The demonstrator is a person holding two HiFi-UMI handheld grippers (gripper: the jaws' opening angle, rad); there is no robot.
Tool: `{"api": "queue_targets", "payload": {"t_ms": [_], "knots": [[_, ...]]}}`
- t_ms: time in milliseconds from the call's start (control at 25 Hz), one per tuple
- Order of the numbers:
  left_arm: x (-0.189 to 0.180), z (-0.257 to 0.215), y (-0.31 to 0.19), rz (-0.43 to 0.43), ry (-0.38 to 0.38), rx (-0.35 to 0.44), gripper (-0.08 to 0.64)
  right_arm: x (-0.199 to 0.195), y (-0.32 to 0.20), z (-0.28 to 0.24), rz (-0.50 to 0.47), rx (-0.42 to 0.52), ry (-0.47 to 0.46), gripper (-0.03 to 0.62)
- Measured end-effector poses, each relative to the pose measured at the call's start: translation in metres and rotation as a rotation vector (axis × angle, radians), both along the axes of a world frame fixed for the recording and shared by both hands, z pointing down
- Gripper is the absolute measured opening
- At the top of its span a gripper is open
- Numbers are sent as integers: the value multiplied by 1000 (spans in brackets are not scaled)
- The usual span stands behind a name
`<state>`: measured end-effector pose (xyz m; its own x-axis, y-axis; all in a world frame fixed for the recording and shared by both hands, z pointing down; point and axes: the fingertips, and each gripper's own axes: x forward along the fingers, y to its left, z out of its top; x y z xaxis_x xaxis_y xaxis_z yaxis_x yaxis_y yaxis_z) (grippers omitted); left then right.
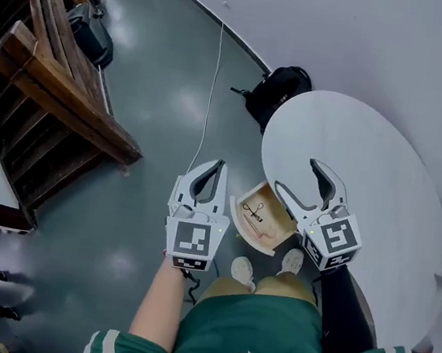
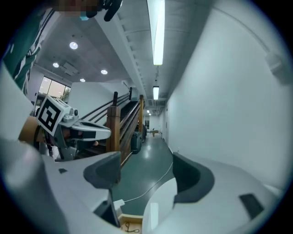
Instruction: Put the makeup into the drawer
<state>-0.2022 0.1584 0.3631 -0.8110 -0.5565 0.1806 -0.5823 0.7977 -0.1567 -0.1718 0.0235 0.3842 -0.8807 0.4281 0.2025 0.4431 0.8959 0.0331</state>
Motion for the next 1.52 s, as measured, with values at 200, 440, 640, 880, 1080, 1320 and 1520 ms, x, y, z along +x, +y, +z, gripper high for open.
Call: {"api": "queue_targets", "payload": {"t_ms": [200,440,640,880,1080,1320,1520], "knots": [[-3,-20,-5,8,-42,3,0,2,-18,-41,42,-4,-88,362],[-4,-35,-9,11,-68,14,0,4,-22,-51,48,-7,-96,355],[-1,-37,-7,7,-72,18,0,4,-20,-53,48,-2,-97,336],[4,-39,-5,5,-67,28,0,7,-18,-49,55,-7,-86,262],[8,-40,0,-7,-62,38,0,10,-22,-44,84,-8,-74,85],[12,-40,8,-22,-41,84,0,16,-15,-47,62,28,-100,3],[16,-41,11,-25,-32,94,0,19,-10,-52,47,46,-121,3]]}}
